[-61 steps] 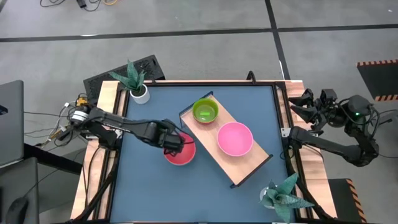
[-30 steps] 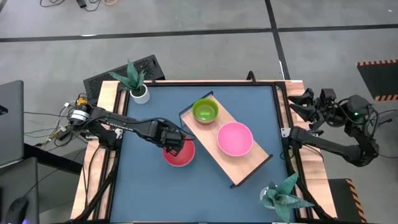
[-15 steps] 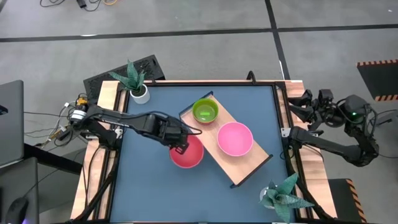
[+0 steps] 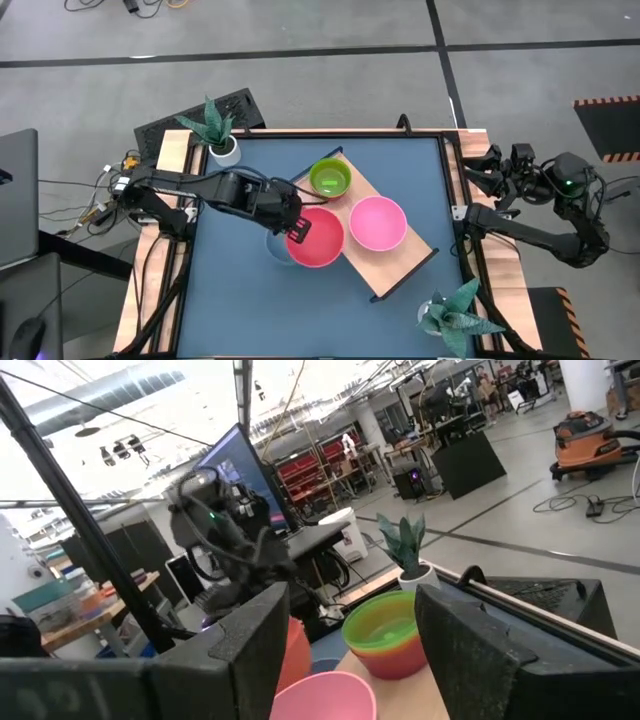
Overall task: Place and stack bowls onto a shelf
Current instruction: Stack the orange bowl on top of the pink bowl on the shelf
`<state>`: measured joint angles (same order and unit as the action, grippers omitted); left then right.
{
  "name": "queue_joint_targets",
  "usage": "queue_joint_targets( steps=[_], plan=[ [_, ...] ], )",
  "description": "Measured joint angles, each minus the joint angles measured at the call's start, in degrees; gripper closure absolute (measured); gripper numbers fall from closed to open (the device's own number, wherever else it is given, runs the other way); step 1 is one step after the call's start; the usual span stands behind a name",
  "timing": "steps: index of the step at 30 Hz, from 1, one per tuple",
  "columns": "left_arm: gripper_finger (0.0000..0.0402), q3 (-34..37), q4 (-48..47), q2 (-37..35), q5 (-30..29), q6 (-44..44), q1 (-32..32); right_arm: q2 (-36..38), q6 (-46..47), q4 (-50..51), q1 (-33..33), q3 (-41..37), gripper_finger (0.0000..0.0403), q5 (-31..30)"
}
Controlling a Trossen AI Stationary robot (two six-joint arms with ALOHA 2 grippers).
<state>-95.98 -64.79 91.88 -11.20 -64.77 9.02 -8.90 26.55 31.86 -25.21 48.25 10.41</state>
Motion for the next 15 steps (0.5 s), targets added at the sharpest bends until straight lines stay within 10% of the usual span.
queue_joint_targets(
  steps=[15],
  plan=[
    [0.0401, -13.6, 9.8, -0.1, -4.9, 1.6, -0.4, 0.0, 0.0, 1.1, 0.0, 0.0, 0.0158, 0.0]
  ],
)
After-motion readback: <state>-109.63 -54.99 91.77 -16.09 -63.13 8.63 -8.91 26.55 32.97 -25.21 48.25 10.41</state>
